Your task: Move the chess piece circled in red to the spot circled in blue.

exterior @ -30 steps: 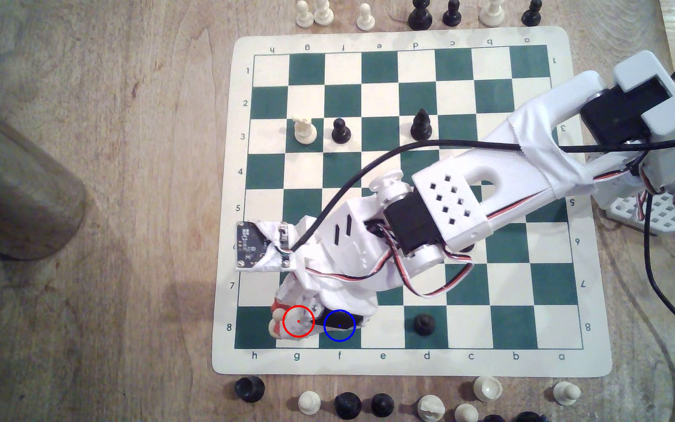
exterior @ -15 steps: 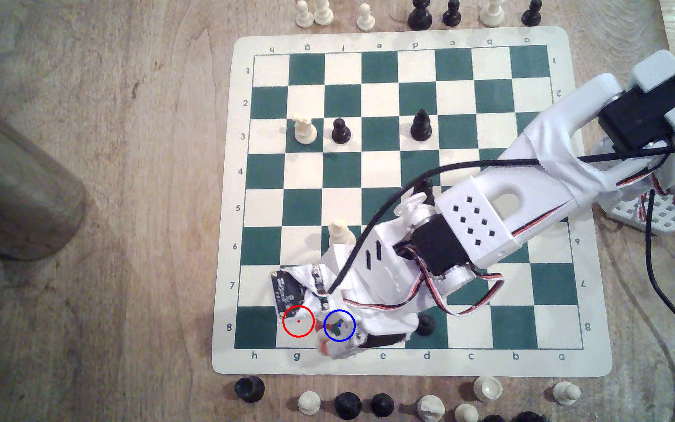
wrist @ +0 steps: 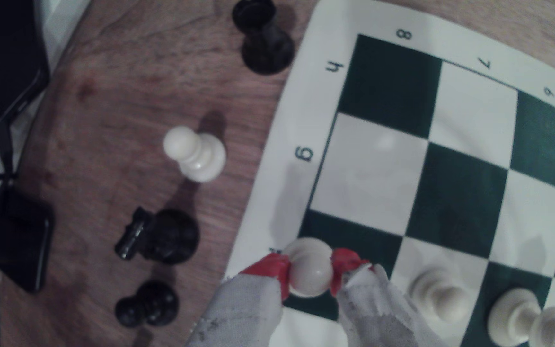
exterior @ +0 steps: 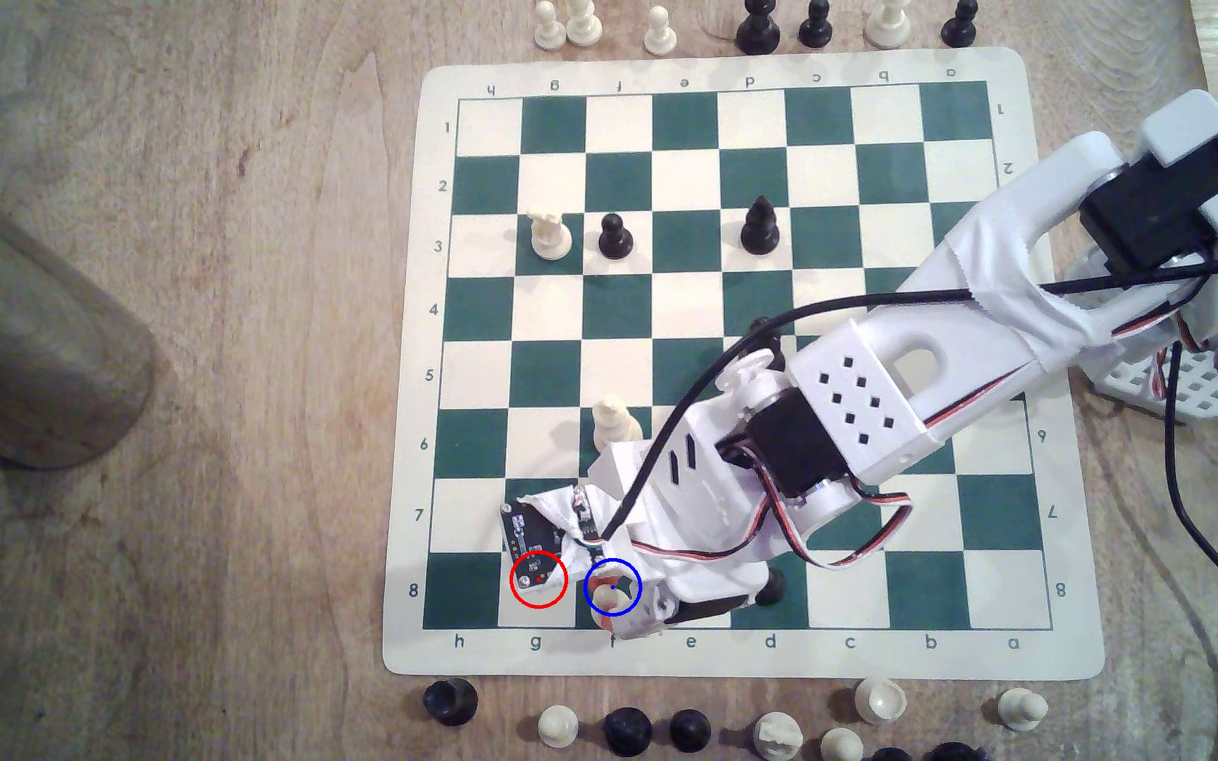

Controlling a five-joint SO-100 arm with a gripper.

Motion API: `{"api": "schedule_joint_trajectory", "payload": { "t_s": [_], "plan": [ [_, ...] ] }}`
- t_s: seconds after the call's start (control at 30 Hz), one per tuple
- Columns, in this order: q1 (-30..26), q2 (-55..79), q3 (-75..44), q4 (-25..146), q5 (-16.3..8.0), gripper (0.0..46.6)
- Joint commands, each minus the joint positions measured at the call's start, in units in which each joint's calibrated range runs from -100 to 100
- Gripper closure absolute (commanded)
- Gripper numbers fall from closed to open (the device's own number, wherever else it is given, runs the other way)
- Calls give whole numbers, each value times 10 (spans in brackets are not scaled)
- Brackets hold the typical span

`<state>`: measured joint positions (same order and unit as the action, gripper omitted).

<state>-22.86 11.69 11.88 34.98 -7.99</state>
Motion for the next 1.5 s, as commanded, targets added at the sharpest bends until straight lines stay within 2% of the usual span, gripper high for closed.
{"api": "schedule_joint_trajectory", "payload": {
  "t_s": [0.0,0.5,1.37,1.4,1.47],
  "plan": [
    [1,-40,-10,2,4,463],
    [5,-9,-6,15,18,463],
    [19,32,-16,-13,20,458],
    [19,32,-16,-13,20,453],
    [21,30,-15,-8,19,342]
  ]
}}
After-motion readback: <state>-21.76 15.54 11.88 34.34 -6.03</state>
